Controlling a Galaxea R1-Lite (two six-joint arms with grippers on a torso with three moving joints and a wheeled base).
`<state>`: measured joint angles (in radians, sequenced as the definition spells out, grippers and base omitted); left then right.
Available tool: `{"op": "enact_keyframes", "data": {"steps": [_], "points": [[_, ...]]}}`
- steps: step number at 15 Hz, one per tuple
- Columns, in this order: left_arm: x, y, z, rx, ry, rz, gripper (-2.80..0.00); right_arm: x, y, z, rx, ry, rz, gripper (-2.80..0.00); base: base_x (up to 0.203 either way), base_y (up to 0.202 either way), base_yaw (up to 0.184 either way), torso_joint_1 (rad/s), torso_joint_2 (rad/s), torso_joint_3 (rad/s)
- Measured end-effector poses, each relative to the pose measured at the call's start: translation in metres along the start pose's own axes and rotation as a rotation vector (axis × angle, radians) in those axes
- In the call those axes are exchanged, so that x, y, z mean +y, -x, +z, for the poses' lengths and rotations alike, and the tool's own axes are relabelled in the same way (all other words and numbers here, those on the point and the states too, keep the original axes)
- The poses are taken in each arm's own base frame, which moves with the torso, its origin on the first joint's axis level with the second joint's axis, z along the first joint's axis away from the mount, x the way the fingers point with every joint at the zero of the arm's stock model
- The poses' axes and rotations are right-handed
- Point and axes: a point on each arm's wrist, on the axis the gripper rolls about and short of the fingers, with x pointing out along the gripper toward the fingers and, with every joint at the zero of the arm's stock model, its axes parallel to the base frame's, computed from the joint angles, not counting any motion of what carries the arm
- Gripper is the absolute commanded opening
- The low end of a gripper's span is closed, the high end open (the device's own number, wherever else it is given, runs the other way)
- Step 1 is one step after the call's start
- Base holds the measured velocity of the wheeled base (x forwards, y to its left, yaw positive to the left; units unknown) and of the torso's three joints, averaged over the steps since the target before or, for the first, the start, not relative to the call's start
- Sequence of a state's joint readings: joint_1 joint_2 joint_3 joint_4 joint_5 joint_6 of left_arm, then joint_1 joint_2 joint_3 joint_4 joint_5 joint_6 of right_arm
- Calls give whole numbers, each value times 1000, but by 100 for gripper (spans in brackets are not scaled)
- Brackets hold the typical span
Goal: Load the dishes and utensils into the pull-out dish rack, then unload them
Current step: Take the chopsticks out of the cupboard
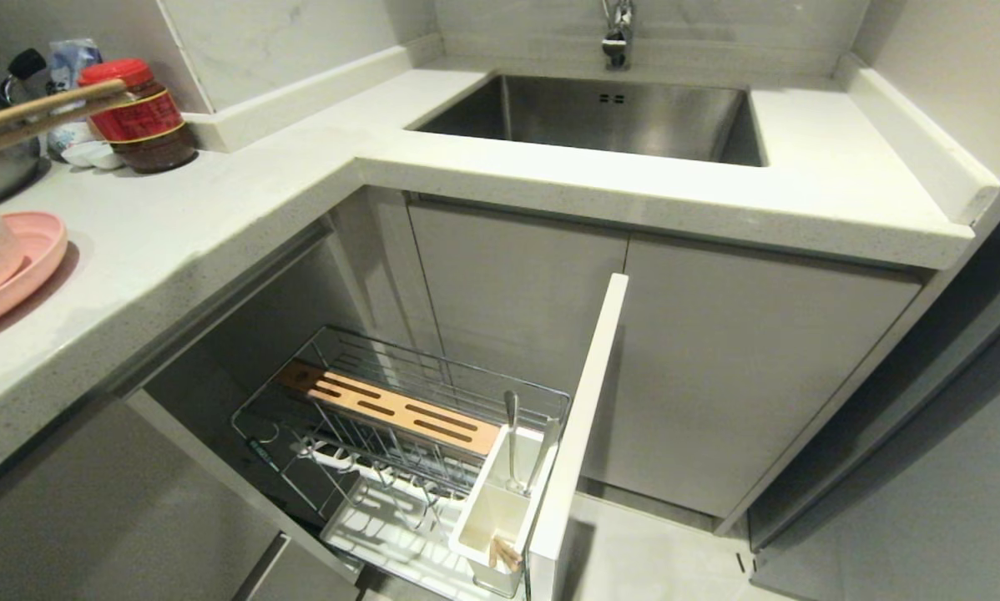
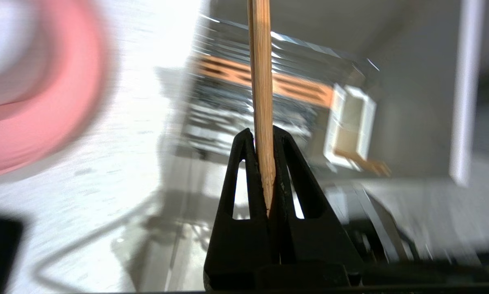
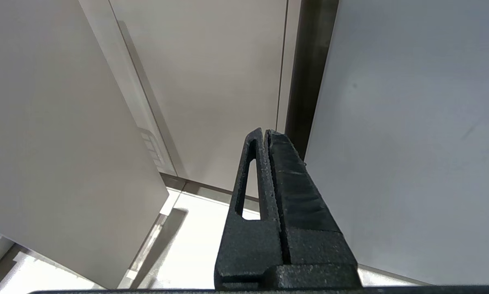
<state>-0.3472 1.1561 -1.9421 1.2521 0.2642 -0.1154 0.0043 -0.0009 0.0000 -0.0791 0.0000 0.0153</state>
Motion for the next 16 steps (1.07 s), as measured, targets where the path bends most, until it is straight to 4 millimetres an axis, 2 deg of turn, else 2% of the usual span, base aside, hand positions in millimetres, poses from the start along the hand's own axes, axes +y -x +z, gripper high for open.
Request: {"op": "enact_keyframes", "data": {"steps": [5, 9, 16], "points": [[14, 2, 3, -47, 148, 359, -280, 0, 0, 0, 0, 0, 0, -280, 0, 0, 0, 0, 0, 0], [32, -18, 10, 3, 247, 609, -280, 0, 0, 0, 0, 0, 0, -280, 0, 0, 0, 0, 0, 0], [54, -64, 22, 106, 259, 683, -280, 0, 0, 0, 0, 0, 0, -280, 0, 0, 0, 0, 0, 0]]}}
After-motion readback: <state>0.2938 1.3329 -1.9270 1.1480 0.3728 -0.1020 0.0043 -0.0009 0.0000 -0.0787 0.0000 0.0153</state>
